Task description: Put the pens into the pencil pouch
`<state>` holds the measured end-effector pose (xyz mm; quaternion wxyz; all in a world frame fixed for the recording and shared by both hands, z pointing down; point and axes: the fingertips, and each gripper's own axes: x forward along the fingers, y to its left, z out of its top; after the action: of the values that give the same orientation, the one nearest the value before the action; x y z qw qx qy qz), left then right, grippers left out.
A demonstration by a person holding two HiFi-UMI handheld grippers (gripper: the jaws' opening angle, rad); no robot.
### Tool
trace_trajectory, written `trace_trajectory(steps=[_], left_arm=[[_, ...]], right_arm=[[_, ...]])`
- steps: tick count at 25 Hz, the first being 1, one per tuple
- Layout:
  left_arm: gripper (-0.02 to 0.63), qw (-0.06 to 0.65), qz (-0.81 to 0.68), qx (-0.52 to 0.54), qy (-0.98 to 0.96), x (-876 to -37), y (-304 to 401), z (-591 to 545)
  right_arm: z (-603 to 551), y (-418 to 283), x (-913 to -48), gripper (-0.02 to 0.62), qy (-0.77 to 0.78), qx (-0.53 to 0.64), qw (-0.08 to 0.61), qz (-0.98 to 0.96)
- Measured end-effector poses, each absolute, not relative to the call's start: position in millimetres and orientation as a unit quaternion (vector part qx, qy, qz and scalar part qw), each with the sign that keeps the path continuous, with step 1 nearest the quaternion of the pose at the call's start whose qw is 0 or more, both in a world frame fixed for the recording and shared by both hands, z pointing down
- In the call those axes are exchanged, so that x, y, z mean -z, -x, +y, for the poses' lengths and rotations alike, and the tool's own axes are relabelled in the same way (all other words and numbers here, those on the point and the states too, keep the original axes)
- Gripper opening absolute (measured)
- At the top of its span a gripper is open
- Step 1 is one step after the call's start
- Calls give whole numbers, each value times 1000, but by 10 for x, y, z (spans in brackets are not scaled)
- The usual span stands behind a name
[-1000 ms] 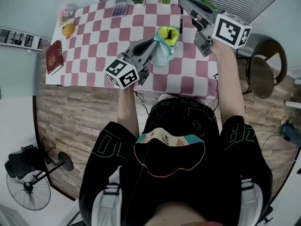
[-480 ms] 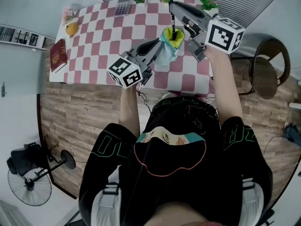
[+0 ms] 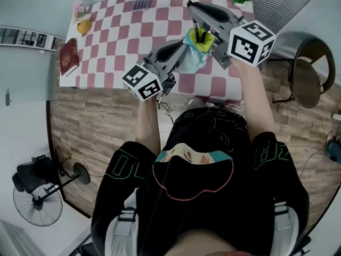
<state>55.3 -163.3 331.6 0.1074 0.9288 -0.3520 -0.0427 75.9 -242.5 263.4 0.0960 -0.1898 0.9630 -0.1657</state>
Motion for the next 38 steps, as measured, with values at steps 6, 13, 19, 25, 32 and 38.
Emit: trace_trajectory(steps=[6, 13, 19, 25, 32, 38], left_arm=[[0, 116, -369, 69, -920, -3269, -409, -1587], [0, 119, -380, 66, -915, -3321, -315, -1550], [0, 119, -388, 70, -911, -3329, -241, -1545], [0, 117, -389, 75, -911, -3298, -229, -1572], [0, 121, -389, 70, -911, -3351, -261, -1581], [0, 123, -389, 71, -910, -3360, -265, -1590]], right_arm=[[-2241, -709, -2730, 51, 183, 122, 73, 973], [-2088, -773, -2953, 51, 196, 103, 41, 974], [-2052, -915, -3156, 51, 211, 126, 36, 969], [-2006, -973, -3418, 51, 224, 127, -10, 966], [-1985, -936, -3639, 52, 235, 104, -84, 963], [-2099, -1066, -3455, 57, 263, 94, -42, 959]])
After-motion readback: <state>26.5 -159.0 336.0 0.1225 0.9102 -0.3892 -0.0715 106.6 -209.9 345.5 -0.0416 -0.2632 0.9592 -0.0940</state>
